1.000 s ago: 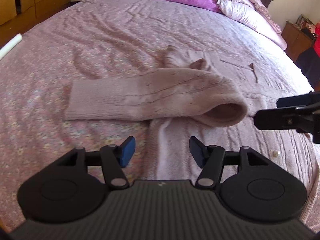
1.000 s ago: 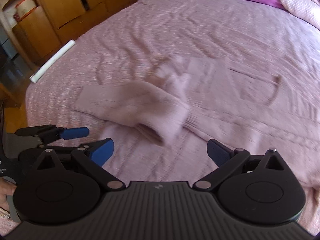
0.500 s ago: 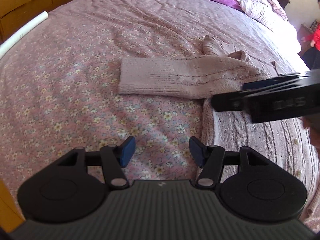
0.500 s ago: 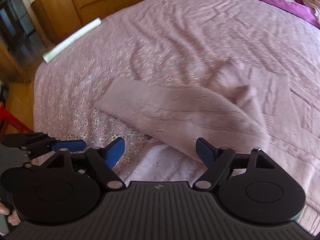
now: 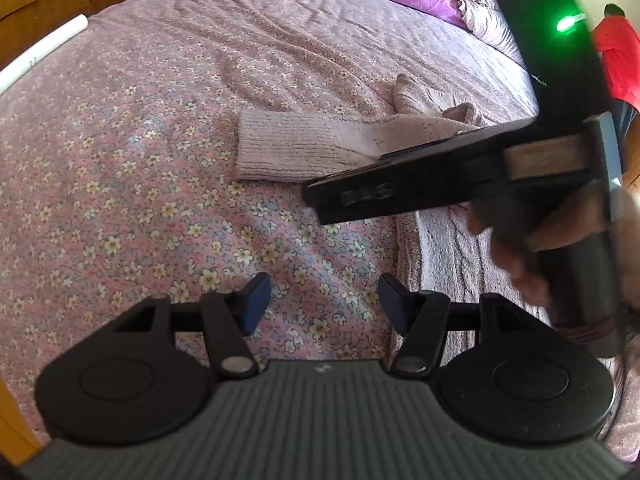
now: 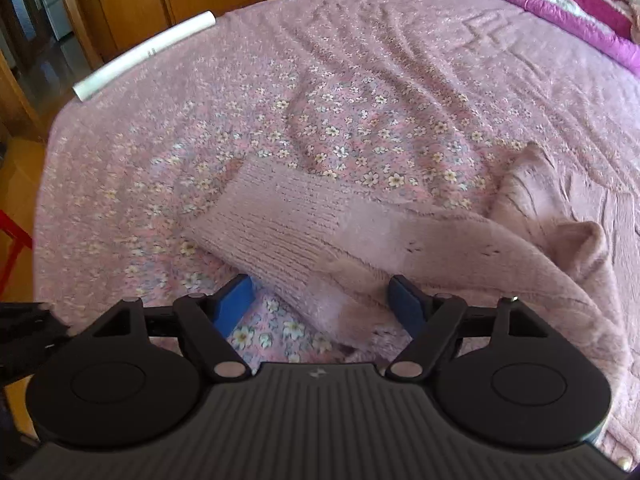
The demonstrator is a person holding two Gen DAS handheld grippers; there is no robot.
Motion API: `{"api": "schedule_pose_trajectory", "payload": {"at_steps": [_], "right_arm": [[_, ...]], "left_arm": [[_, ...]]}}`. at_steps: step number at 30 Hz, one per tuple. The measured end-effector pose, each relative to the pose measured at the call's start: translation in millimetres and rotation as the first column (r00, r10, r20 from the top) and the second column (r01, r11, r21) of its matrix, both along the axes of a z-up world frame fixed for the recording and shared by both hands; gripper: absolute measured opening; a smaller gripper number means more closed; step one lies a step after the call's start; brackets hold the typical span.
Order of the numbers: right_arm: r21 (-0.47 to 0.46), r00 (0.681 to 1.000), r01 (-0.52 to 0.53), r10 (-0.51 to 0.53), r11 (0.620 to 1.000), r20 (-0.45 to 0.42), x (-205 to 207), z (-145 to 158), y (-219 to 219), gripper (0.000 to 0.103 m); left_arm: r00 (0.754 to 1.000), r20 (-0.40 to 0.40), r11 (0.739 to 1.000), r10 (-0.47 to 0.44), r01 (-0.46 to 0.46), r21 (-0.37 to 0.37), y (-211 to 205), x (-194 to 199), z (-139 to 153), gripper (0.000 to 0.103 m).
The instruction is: Fold small clothes
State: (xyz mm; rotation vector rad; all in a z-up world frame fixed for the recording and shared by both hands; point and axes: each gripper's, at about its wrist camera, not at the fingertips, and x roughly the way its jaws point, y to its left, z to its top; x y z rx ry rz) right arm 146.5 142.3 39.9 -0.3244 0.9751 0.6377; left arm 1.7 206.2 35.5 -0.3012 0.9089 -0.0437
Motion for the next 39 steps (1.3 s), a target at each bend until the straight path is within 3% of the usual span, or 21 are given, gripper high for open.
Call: {"api": "schedule_pose_trajectory", "payload": {"at_steps": [2, 4, 7, 16, 24, 30, 39], "right_arm": [[0.024, 0.999, 0.032, -0.033, 0.999, 0.023, 0, -4, 2, 0.068], [0.052, 0.998, 0.052, -0.054, 0.997, 0.031, 1, -4, 1, 0.043], [0.099, 0.997, 0.076, -0.078, 0.992, 0.016, 6, 5, -5, 0.015], [0.236, 0.984, 0.128, -0.153, 0.963, 0.093, 8, 66, -54, 0.013], [0.262, 0.935, 0.218, -0.278, 0.940, 0.220, 8, 121, -133, 0.013], [0.249, 0.893, 0.315, -0.375, 0.916, 0.250, 2, 129, -197, 0.013], [0.228, 0.801, 0.509, -0.554, 0.830, 0.229, -19, 109, -301, 0.013]], "left_arm": [[1.000, 0.003, 1.000, 0.005, -0.005, -0.010, 1, 0, 0, 0.061], [1.000, 0.003, 1.000, 0.008, -0.008, -0.016, 3, 1, -1, 0.061], [1.000, 0.006, 1.000, 0.012, -0.012, -0.017, 4, 3, 1, 0.061], [0.999, 0.051, 1.000, -0.011, 0.011, -0.008, -11, 10, 14, 0.061], [0.997, 0.059, 0.999, -0.045, 0.045, 0.011, -34, 31, 16, 0.061], [0.996, 0.073, 0.998, -0.054, 0.053, 0.015, -51, 41, 21, 0.061], [0.992, 0.065, 0.984, -0.104, 0.093, 0.152, -85, 69, 9, 0.061]]}}
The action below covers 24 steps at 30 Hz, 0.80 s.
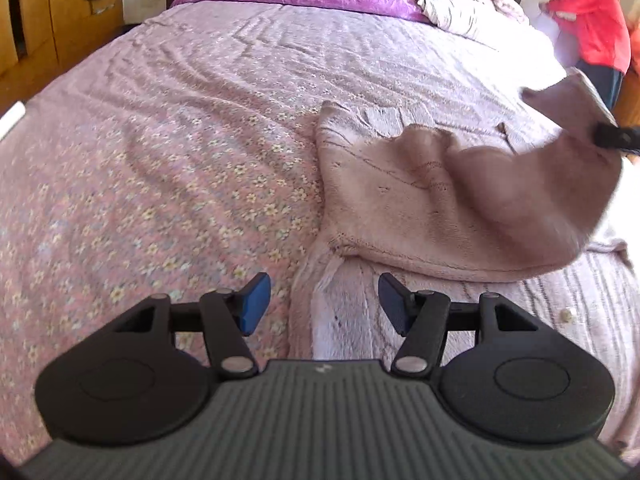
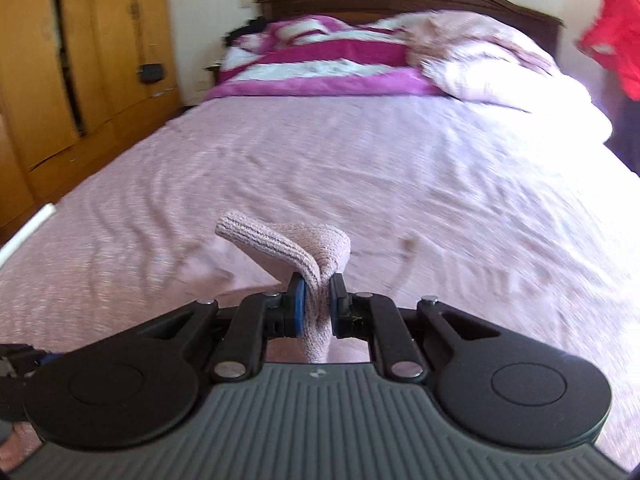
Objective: Fold small clothes
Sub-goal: 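Lift the sleeve with the right gripper and fold it back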
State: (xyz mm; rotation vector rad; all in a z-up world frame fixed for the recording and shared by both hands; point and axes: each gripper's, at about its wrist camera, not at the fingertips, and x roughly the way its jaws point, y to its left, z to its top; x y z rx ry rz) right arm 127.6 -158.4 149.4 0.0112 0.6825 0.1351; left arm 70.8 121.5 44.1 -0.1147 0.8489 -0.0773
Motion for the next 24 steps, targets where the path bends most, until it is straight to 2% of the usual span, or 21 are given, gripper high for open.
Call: {"api": "schedule_pose_trajectory", "payload": {"at_steps": [4, 7, 12, 14, 16, 17, 22, 24], "right_arm": [[0.007, 0.992, 0.106, -0.105, 0.994, -0.071, -8, -24, -42, 0.013], [0.029, 0.976, 0.171, -0.166, 0.985, -0.141, -11, -45, -71, 0.013], [0.067, 0.948, 0.201, -0.177, 0.977, -0.264, -6, -79, -101, 0.015], [0.072, 0.939, 0.212, -0.183, 0.975, -0.291, -10, -85, -109, 0.027], [0.042, 0.931, 0.237, -0.214, 0.971, -0.297, -11, -86, -115, 0.056], [0.019, 0.925, 0.250, -0.233, 0.968, -0.301, -8, -84, -116, 0.061], [0.034, 0.922, 0.264, -0.241, 0.964, -0.304, -9, -69, -138, 0.063], [0.040, 0.926, 0.250, -0.226, 0.967, -0.303, -6, -61, -142, 0.064]], "left_arm": [[1.000, 0.010, 0.999, 0.013, -0.013, 0.039, -12, 9, -6, 0.061], [1.000, 0.016, 0.999, 0.016, -0.017, 0.030, -15, 10, -6, 0.061], [0.999, 0.046, 1.000, 0.010, -0.011, 0.027, -20, 10, 5, 0.061], [0.998, 0.055, 1.000, 0.007, -0.008, 0.018, -21, 13, 10, 0.061], [0.998, 0.060, 1.000, 0.004, -0.005, 0.004, -21, 20, 15, 0.061], [0.998, 0.061, 1.000, 0.007, -0.007, -0.003, -22, 25, 16, 0.061], [0.997, 0.072, 0.999, 0.038, -0.036, -0.027, -25, 56, 20, 0.061], [0.994, 0.076, 0.997, 0.077, -0.075, -0.028, -28, 72, 20, 0.061]]}}
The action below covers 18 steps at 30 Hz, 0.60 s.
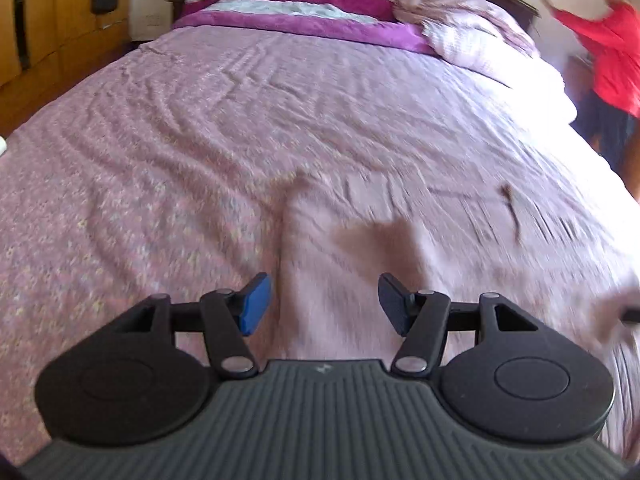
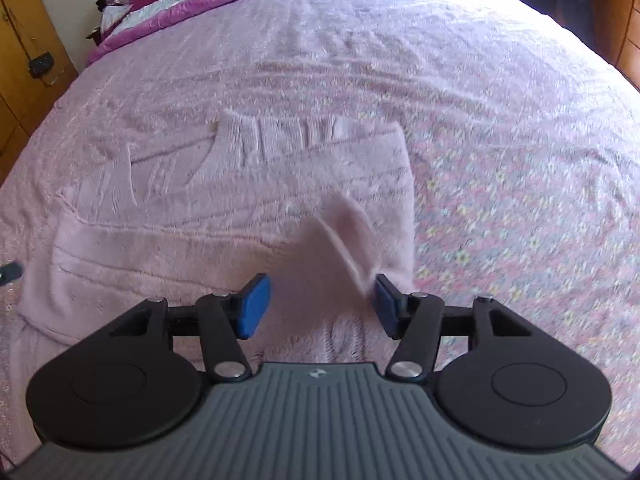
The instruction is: Fold small clothes
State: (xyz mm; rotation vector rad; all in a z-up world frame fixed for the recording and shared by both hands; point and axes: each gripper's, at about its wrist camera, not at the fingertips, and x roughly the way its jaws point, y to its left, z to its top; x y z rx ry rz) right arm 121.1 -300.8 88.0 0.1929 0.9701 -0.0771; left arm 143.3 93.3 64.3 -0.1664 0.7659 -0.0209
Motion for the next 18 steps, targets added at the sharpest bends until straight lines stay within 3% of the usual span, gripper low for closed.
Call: {"api": "schedule_pose_trajectory", "payload": {"at_steps": [7, 11, 18], "right_arm": [[0.046, 0.999, -0.017, 0.016, 0.999, 0.028, 14, 14, -23, 0.064], [0.033, 0.996, -0.091, 0.091, 0.995, -0.005, 30, -2, -22, 0.064], [-0.030, 0.982, -0.187, 0.186, 0.982, -0.019, 36, -24, -10, 0.064]], "left_arm": [[0.999, -0.041, 1.000, 0.022, -0.022, 0.016, -17, 55, -15, 0.061], [0.996, -0.075, 0.998, 0.046, -0.043, 0.048, -23, 74, -33, 0.061], [0.997, -0.020, 0.988, 0.079, -0.075, 0.135, -31, 74, -42, 0.061]]}}
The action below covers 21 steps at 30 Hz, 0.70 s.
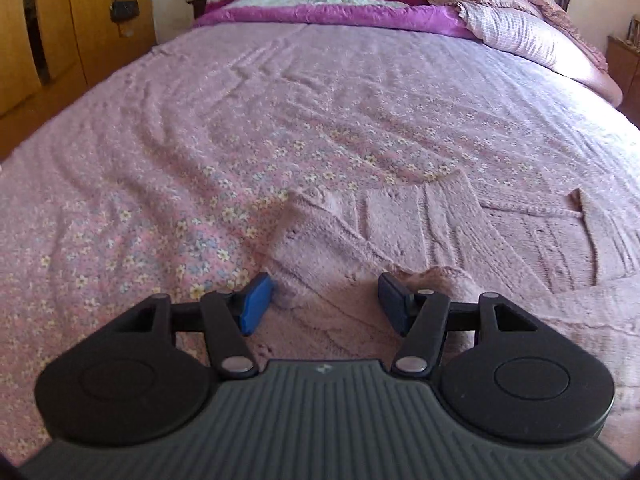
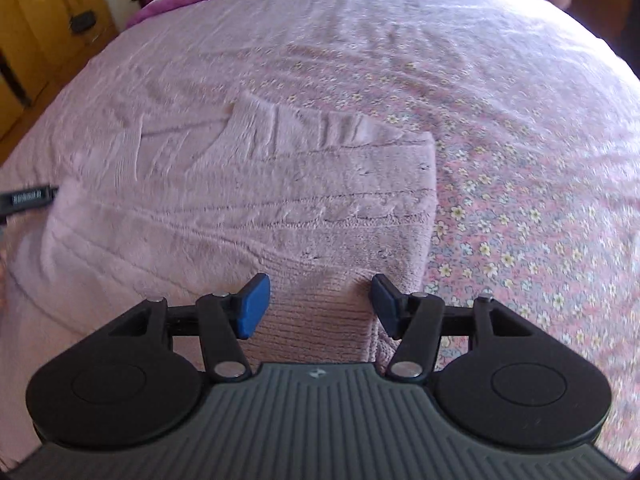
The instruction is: Fold small clothes
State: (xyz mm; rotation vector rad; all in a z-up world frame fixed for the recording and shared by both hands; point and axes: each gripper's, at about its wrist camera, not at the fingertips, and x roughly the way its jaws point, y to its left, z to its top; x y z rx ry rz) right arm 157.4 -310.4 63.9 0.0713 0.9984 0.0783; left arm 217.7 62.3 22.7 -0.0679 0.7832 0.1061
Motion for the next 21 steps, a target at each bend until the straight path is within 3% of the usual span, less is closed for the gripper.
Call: {"api": "schedule_pose_trajectory", "payload": {"at_steps": [3, 5, 9, 11, 12, 14, 16, 18, 21], "right_arm": [[0.008, 0.999, 0.028, -0.028, 1.000, 0.015, -3, -1, -3, 0.064], [0.006, 0.999, 0.039, -0.039, 0.999, 0.026, -7, -1, -4, 0.064], [-0.011, 0.999, 0.023, -0.022, 1.000, 0.043, -14, -2, -1, 0.064], [-0.016, 0.998, 0.027, -0.027, 0.999, 0.053, -14, -4, 0, 0.064], [-0.015, 0.998, 0.033, -0.032, 0.999, 0.060, -15, -5, 1, 0.064], [-0.038, 0.997, 0.027, -0.025, 0.999, 0.075, -18, -7, 5, 0.054], [-0.048, 0.997, 0.005, -0.001, 0.999, 0.082, -20, -5, 9, 0.014], [-0.025, 0.996, -0.011, 0.014, 1.000, 0.091, -21, 1, 12, 0.011], [-0.051, 0.984, -0.037, 0.045, 0.998, 0.173, -24, 20, 21, 0.011]], "left_arm": [[0.999, 0.011, 0.999, 0.049, -0.049, 0.012, 5, -1, -4, 0.064], [0.998, 0.010, 0.998, 0.060, -0.060, -0.026, 11, -2, -8, 0.064], [0.999, 0.034, 1.000, 0.010, -0.009, -0.028, 10, -3, -9, 0.059], [0.998, 0.056, 1.000, -0.030, 0.030, -0.003, 4, -5, -10, 0.039], [0.997, 0.072, 0.999, -0.042, 0.040, 0.023, 1, -7, -9, 0.020], [0.994, 0.096, 0.998, -0.055, 0.052, 0.039, 1, -13, -7, 0.016], [0.991, 0.127, 0.999, -0.047, 0.048, -0.003, 10, -17, -3, 0.015], [0.986, 0.165, 0.998, -0.016, 0.025, -0.053, 23, -22, 1, 0.015], [0.984, 0.168, 0.983, 0.064, -0.033, -0.181, 52, -22, 0, 0.015]]}}
